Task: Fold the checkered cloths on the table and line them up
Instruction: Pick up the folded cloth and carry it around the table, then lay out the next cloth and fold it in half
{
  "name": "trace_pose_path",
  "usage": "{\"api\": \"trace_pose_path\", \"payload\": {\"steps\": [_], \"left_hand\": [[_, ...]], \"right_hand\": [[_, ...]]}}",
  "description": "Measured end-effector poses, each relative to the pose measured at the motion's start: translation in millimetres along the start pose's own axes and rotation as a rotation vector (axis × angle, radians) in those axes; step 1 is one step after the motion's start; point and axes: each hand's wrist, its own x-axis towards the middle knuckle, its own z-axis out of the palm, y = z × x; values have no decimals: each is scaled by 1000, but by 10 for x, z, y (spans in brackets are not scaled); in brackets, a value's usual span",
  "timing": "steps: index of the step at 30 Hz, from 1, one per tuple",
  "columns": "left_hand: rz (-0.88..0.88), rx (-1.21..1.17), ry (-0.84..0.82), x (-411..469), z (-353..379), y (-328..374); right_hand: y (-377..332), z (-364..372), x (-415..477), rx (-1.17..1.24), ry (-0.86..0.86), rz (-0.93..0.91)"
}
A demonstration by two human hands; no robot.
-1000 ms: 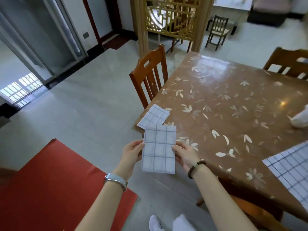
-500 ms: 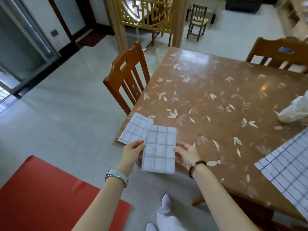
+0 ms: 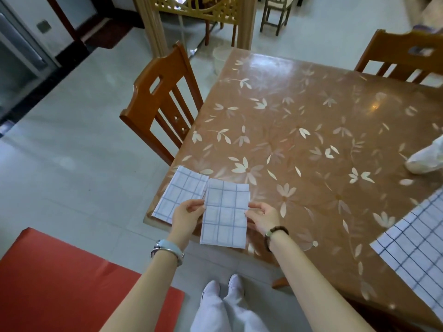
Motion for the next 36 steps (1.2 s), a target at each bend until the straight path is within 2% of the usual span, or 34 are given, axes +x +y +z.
{"api": "trace_pose_path", "payload": {"steps": [23,29,36], "left_hand": [[24,185,-41,435,102,67],[1,143,-13,350,120,157],[67,22,-85,116,38,452]], "right_hand": [[1,53,298,41,91,50],[-4,-6,237,68,117,43],[-198,-37,14,196,96,-30]]}}
